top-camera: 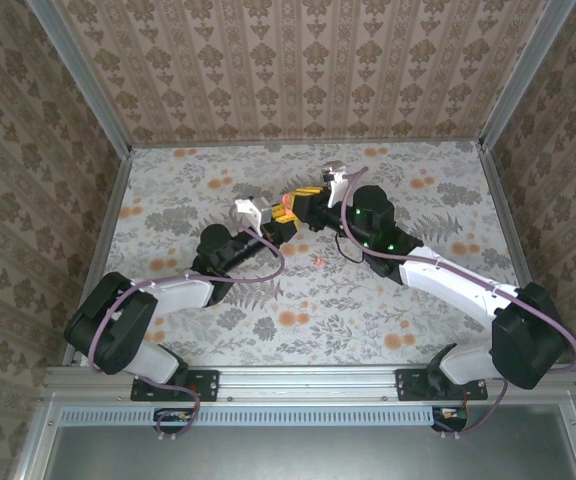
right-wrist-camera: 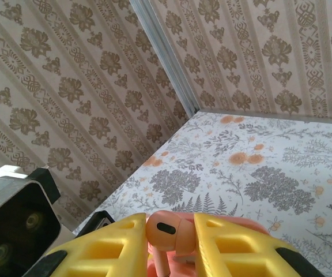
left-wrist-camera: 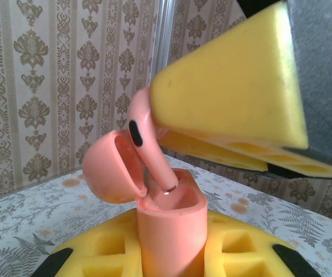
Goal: Insert wireless bluetooth earbuds into charging case
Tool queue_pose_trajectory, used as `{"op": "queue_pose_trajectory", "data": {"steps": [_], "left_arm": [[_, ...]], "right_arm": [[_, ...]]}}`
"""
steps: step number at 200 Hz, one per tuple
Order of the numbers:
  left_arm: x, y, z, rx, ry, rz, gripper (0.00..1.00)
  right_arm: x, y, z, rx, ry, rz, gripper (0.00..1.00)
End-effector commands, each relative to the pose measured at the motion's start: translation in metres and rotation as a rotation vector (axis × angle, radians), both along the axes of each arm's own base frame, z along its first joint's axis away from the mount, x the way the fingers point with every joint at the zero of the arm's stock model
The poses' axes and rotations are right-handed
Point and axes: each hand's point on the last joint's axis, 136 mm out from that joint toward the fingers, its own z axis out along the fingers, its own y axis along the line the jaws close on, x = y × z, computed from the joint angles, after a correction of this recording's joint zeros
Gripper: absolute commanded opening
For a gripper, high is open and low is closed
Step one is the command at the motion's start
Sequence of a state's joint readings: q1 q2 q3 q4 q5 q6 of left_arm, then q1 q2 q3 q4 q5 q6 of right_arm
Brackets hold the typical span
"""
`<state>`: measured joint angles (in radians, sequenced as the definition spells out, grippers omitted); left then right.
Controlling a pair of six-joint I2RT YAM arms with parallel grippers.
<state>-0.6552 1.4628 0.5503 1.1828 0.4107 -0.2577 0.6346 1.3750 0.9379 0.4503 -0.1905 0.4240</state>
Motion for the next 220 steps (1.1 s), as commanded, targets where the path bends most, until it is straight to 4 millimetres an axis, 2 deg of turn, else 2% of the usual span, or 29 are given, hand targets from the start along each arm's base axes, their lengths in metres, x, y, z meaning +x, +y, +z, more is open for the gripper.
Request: {"op": "queue_pose_trajectory", "data": {"steps": [1, 113, 116, 127, 220], "left_arm": [[-0.005, 0.003, 0.039, -0.073, -0.100, 0.009, 0.15], [-0.005, 0.008, 0.051, -0.098, -0.128, 0.034, 0.15], [-0.005, 0.008, 0.051, -0.099, -0.129, 0.034, 0.15], [-0.005, 0.008, 0.053, -0.100, -0.133, 0.032, 0.15], [-0.007, 0.009, 0.056, -0.100, -0.149, 0.034, 0.15]], "right_arm": [[-0.001, 0.004, 0.005, 0.039, -0.011, 0.021, 0.24], [-0.010, 0.011, 0.006, 0.063, 0.003, 0.083, 0.24], [-0.006, 0.014, -0.006, 0.049, 0.026, 0.084, 0.24], [-0.006, 0.015, -0.009, 0.045, 0.036, 0.087, 0.24], [-0.018, 0.018, -0.020, 0.036, 0.061, 0.145, 0.24]]}}
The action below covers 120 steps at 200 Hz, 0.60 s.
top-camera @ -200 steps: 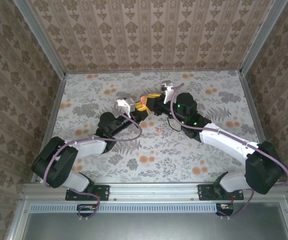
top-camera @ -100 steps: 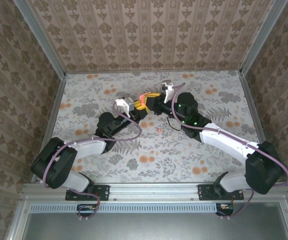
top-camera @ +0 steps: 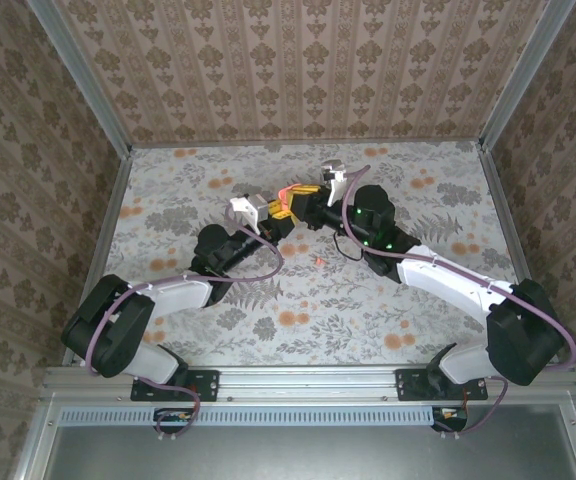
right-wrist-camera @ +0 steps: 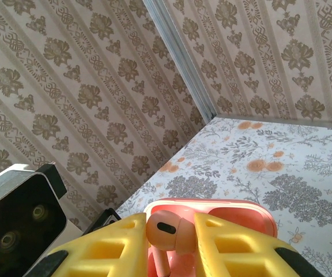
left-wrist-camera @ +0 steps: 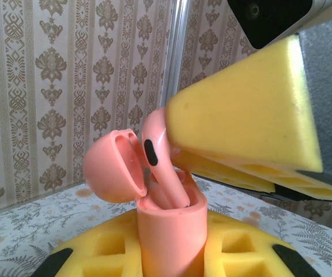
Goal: Insert wireless bluetooth earbuds into charging case
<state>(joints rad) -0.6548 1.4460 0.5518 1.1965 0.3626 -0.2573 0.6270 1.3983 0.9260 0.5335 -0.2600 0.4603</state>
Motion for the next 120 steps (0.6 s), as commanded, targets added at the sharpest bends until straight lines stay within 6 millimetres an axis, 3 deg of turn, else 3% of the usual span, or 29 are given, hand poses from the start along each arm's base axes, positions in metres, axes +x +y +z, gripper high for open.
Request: {"op": "queue_pose_trajectory", "data": {"steps": [1, 87, 94, 120], "left_arm": [[-0.012, 0.002, 0.046, -0.071, -0.132, -0.013, 0.15], [-0.018, 0.003, 0.047, -0.053, -0.177, -0.026, 0.15], [-0.018, 0.003, 0.048, -0.053, -0.179, -0.026, 0.15], [-0.019, 0.003, 0.051, -0.055, -0.188, -0.029, 0.15]], "right_arm": [[-0.015, 0.010, -0.024, -0.021, 0.068, 0.087, 0.24], [-0.018, 0.006, -0.044, -0.069, 0.100, 0.085, 0.24], [-0.021, 0.003, -0.034, -0.058, 0.080, 0.084, 0.24], [-0.021, 0.000, -0.038, -0.075, 0.090, 0.072, 0.26]]}}
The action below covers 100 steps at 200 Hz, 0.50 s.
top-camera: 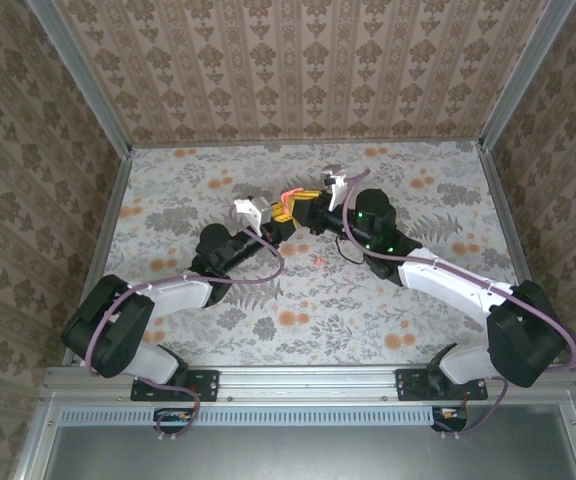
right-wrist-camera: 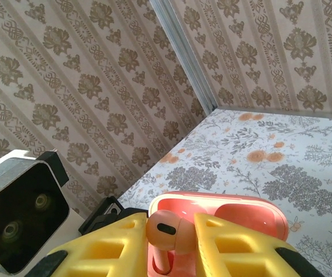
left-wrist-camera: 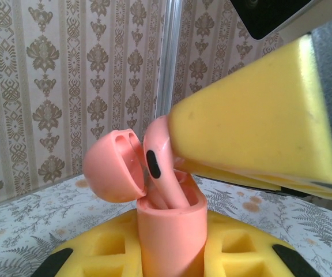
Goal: Insert wireless bluetooth earbuds into charging case
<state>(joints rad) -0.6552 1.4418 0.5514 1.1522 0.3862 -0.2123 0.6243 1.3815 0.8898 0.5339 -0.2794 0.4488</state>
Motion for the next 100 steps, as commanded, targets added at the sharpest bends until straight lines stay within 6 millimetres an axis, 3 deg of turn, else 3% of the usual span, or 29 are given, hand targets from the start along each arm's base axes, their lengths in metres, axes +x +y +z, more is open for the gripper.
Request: {"op": "queue_pose_trajectory", "data": {"steps": [1, 100], "left_arm": [[-0.0166, 0.0057, 0.0595, -0.107, -0.178, -0.018, 0.15], [-0.0201, 0.0058, 0.0636, -0.112, -0.184, -0.032, 0.15]], "right_arm": [[-0.0149, 0.0023, -0.0284, -0.057, 0.083, 0.054, 0.26], [-0.0090, -0.0034, -0.0357, -0.095, 0.106, 0.007, 0.33]]}}
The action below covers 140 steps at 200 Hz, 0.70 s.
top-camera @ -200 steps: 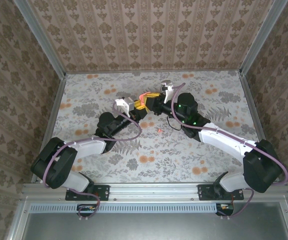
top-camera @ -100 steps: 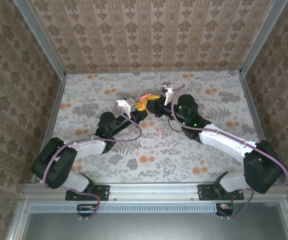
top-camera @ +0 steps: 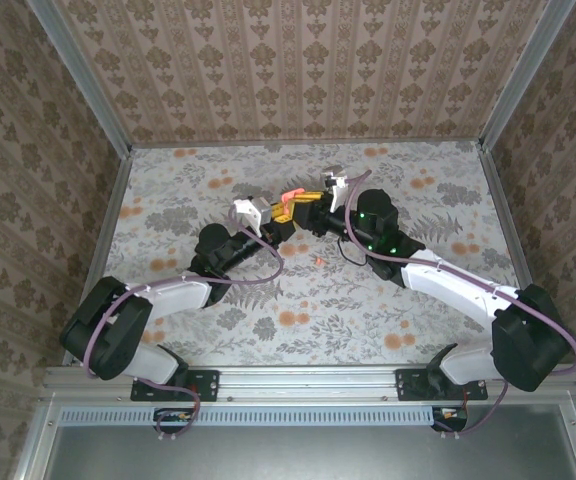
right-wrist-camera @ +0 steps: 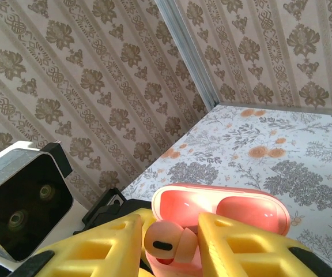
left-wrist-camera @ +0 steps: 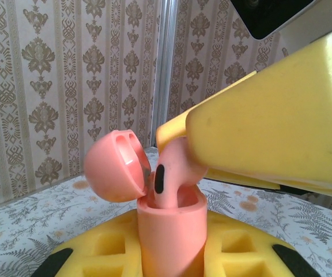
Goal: Insert wireless bluetooth earbuds into charging case
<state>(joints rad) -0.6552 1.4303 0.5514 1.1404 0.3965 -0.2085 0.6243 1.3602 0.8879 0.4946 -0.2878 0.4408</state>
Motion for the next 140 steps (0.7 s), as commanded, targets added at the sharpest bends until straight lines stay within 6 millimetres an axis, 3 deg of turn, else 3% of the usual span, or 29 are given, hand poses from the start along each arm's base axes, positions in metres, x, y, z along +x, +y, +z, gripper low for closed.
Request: {"op": "queue_pose_trajectory", "data": {"steps": [1, 46, 97, 140], "left_arm": [[-0.018, 0.006, 0.062, -0.116, -0.180, -0.024, 0.15], [-0.019, 0.006, 0.063, -0.119, -0.182, -0.027, 0.15], [-0.019, 0.007, 0.059, -0.104, -0.180, -0.019, 0.15], [-0.021, 0.009, 0.054, -0.089, -0.176, -0.012, 0.15]], "right_arm": [[-0.004, -0.002, -0.034, -0.078, 0.095, -0.003, 0.33], [-0.001, -0.004, -0.034, -0.083, 0.097, -0.024, 0.36], [-0.005, -0.010, -0.011, -0.076, 0.046, -0.033, 0.40], [-0.008, -0.011, -0.004, -0.083, 0.036, -0.025, 0.41]]}}
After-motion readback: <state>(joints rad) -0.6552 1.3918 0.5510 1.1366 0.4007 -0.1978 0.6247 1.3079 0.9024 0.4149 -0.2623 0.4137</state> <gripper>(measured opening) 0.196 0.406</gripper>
